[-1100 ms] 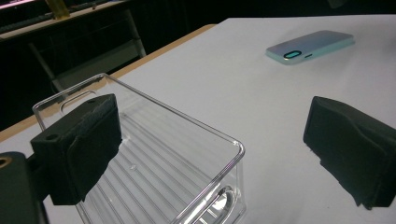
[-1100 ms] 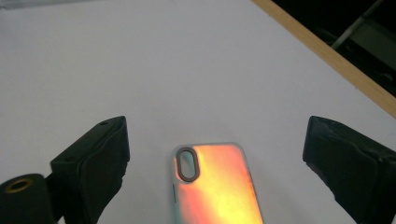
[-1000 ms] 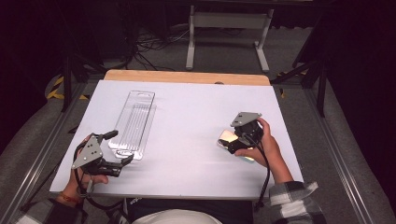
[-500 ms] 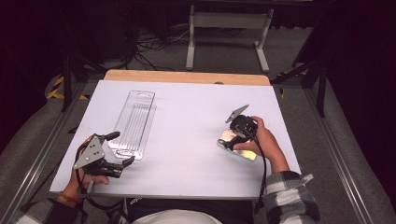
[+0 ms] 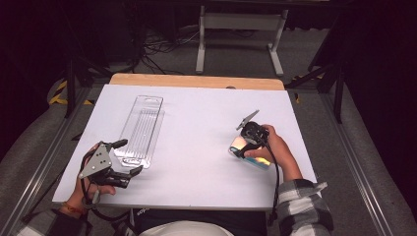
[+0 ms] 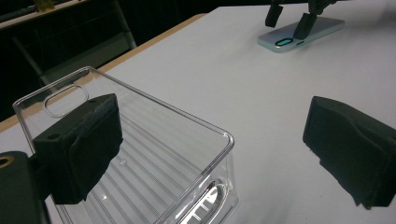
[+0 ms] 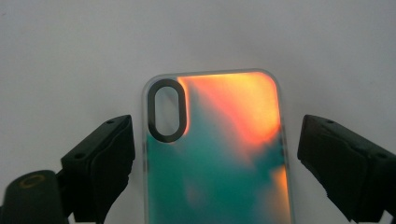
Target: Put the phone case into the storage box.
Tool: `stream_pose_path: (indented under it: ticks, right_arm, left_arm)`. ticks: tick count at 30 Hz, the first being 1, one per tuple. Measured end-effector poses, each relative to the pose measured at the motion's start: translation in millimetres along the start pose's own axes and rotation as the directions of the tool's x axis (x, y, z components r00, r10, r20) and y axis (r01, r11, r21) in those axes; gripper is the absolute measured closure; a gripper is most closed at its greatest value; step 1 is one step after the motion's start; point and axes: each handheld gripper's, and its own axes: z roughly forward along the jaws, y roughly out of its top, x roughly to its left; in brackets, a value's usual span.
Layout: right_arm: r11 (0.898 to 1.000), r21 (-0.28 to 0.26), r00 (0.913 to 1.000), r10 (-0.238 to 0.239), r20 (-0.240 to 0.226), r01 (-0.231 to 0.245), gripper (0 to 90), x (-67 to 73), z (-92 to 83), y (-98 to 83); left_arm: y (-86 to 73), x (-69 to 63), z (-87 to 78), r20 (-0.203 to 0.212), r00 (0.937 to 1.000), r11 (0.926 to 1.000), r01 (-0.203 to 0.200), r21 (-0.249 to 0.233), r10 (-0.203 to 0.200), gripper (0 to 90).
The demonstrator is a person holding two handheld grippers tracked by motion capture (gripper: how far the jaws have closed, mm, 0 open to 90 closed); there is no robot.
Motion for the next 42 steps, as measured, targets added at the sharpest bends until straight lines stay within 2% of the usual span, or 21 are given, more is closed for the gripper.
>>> stream_pose_path:
  ticks: [5, 12, 15, 21, 25, 30, 35, 38, 42]
  right_arm:
    - [1.000, 0.023, 0.9999, -0.011, -0.006, 0.011, 13.1, 0.3, 7.0, 2.9]
    - [0.999, 0.027, 0.9998, -0.017, -0.008, 0.017, 15.2, -0.8, 12.5, 3.8]
    - [1.000, 0.026, 0.9997, -0.006, -0.025, 0.006, 14.7, -2.5, 13.2, 3.3]
    - [0.999, 0.039, 0.9993, -0.022, -0.031, 0.023, 14.2, -3.7, 14.4, 5.7]
    - [0.999, 0.045, 0.9994, -0.029, -0.019, 0.030, 16.5, -2.2, 14.3, 6.9]
    - [0.998, 0.040, 0.9987, -0.042, -0.029, 0.043, 17.2, -2.2, 13.6, 6.1]
    - [0.998, 0.033, 0.9984, -0.054, -0.014, 0.054, 17.3, 0.0, 12.3, 6.1]
    - [0.998, 0.011, 0.9985, -0.055, -0.005, 0.055, 17.3, 0.9, 10.9, 6.5]
    - [0.995, -0.084, 0.9989, -0.047, 0.005, 0.047, 17.4, 2.0, -4.6, 5.7]
  left_arm:
    - [-0.4, -0.6, 0.6, 0.004, 1.0000, 1.0000, 0.004, -0.004, -0.004, 5.2]
    - [-0.6, -1.2, 1.3, 0.009, 0.9999, 0.9999, 0.010, -0.003, -0.010, 5.2]
    - [-0.6, -0.9, 1.7, 0.009, 1.0000, 1.0000, 0.003, -0.002, -0.003, 5.3]
    - [-0.1, -0.6, 2.7, 0.017, 0.9998, 1.0000, 0.007, 0.002, -0.007, 5.4]
    - [-0.6, -0.8, 3.6, 0.027, 0.9994, 0.9997, 0.022, 0.003, -0.022, 5.4]
    - [-0.5, -0.6, 3.9, 0.031, 0.9994, 0.9999, 0.013, 0.009, -0.013, 5.6]
    - [-0.7, -0.8, 4.5, 0.029, 0.9995, 0.9999, 0.013, 0.008, -0.013, 5.6]
    - [-0.7, -1.0, 4.4, 0.029, 0.9994, 0.9998, 0.016, 0.007, -0.016, 5.7]
    - [-0.5, -0.5, 3.7, 0.025, 0.9995, 0.9998, 0.019, 0.000, -0.019, 5.8]
